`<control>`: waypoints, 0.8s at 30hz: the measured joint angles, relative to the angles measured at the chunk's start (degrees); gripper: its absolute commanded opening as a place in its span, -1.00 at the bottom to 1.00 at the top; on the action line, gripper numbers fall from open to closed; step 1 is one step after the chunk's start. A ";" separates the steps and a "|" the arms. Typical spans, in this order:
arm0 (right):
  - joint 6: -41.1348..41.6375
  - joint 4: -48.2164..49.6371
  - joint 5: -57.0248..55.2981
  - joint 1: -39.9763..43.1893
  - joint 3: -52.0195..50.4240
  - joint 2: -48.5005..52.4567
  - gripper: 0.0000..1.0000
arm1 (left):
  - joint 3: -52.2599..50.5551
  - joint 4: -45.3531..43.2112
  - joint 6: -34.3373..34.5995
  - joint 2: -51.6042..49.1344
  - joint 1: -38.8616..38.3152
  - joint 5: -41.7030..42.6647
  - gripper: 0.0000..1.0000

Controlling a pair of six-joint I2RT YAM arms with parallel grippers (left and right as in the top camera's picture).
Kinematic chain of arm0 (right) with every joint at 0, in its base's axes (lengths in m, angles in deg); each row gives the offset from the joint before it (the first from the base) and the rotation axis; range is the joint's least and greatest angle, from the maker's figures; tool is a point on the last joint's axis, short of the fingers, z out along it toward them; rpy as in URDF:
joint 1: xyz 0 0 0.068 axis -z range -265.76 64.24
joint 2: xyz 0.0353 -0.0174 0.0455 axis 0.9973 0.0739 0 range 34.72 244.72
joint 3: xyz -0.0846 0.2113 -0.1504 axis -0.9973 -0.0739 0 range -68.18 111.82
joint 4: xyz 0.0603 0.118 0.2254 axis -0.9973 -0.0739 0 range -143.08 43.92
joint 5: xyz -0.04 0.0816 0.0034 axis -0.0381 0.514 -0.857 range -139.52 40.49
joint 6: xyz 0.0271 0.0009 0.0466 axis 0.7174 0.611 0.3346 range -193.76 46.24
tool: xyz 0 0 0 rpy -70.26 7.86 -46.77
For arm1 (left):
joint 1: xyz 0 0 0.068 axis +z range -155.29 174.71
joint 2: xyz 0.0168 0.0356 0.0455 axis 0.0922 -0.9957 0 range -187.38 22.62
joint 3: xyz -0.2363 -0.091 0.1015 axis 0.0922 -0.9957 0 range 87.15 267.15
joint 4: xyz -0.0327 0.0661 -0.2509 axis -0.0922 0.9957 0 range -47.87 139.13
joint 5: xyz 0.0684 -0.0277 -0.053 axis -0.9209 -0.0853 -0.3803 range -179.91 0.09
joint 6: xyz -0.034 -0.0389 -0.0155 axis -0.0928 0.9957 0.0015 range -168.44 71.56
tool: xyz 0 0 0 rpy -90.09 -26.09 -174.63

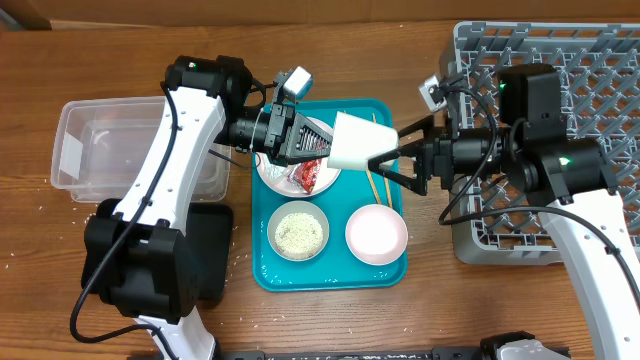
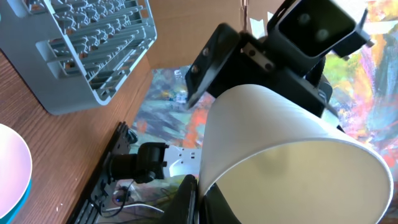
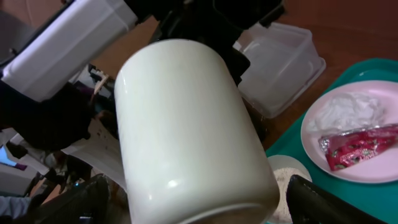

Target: Sort waste into correct bins and load items into the dishwasher

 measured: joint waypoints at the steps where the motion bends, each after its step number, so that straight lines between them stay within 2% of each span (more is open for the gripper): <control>1: 0.22 0.96 1.01 -0.02 0.00 0.00 0.83 | 0.00 -0.02 -0.02 0.00 0.00 0.00 -0.92; 4: 0.63 2.75 3.08 -0.59 -0.02 0.00 0.76 | 0.00 0.00 -0.07 0.00 0.00 0.28 -0.92; 5: 0.72 3.13 3.13 -1.01 -0.02 0.07 0.66 | 0.00 0.13 -0.17 0.00 0.00 0.50 -0.92; 9: 0.96 3.82 1.92 -2.91 -0.07 0.33 0.50 | 0.00 0.20 -0.28 0.00 0.00 1.25 -0.92; 13: 2.01 4.42 -0.26 -3.52 -0.09 0.33 0.41 | 0.00 0.15 -0.66 0.00 0.00 1.31 -0.92; 14: 2.32 4.72 -0.52 -3.58 -0.11 0.33 0.42 | 0.00 0.15 -0.74 0.00 0.00 1.31 -0.92; 16: 2.84 5.46 -0.79 -3.72 -0.13 0.33 0.59 | 0.00 0.17 -1.07 0.00 0.02 1.29 -0.92; 17: 2.97 5.77 -0.85 -3.74 -0.13 0.33 0.62 | 0.00 0.17 -1.09 0.00 0.02 1.36 -0.92; 23: 4.20 7.34 -1.07 -4.15 -0.13 0.33 0.32 | 0.00 0.17 -1.25 0.00 -0.11 1.29 -0.92; 24: 4.44 7.45 -1.16 -4.15 -0.15 0.33 0.25 | 0.00 0.17 -1.29 0.00 -0.11 1.31 -0.73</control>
